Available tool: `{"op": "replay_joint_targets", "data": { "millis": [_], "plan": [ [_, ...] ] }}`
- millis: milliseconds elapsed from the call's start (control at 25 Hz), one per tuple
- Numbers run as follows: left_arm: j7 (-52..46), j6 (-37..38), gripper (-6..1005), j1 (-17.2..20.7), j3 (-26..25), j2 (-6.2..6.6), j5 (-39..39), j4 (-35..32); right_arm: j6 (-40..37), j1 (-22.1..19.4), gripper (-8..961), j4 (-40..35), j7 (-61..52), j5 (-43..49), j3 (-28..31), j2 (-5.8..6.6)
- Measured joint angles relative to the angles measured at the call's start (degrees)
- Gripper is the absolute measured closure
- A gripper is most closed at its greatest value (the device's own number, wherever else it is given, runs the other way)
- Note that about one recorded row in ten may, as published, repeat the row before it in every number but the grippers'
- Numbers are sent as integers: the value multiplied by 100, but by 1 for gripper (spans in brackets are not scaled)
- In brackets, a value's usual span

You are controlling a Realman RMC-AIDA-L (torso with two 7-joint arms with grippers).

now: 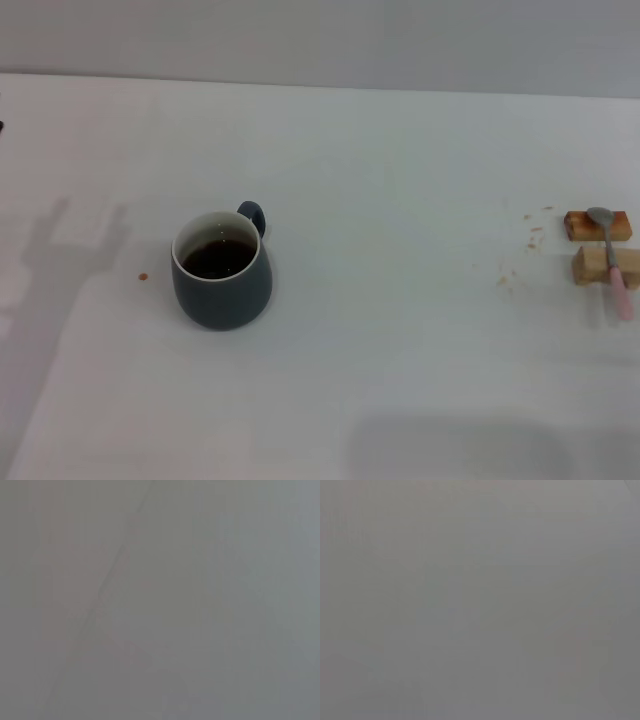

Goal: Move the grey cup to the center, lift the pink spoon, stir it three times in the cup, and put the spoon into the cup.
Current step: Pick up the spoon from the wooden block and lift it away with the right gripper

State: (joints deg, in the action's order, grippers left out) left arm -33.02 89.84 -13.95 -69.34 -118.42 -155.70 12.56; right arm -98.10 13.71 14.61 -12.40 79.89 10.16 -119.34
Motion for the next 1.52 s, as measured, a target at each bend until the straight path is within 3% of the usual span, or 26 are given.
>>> {"op": "replay_joint_targets", "data": {
  "millis": [520, 1280, 1520],
  "plan": [
    [-10, 113, 172, 62, -6, -8, 5, -3, -225, -54, 345, 17, -9, 83, -209, 3],
    [-12, -125, 172, -280, 153, -32, -24, 9, -100, -31, 344, -18, -33, 88, -779, 4],
    [-11, -200, 172, -341, 167, -31, 0, 75, -27, 8, 345, -270, -632, 88, -1138, 24]
  ]
}}
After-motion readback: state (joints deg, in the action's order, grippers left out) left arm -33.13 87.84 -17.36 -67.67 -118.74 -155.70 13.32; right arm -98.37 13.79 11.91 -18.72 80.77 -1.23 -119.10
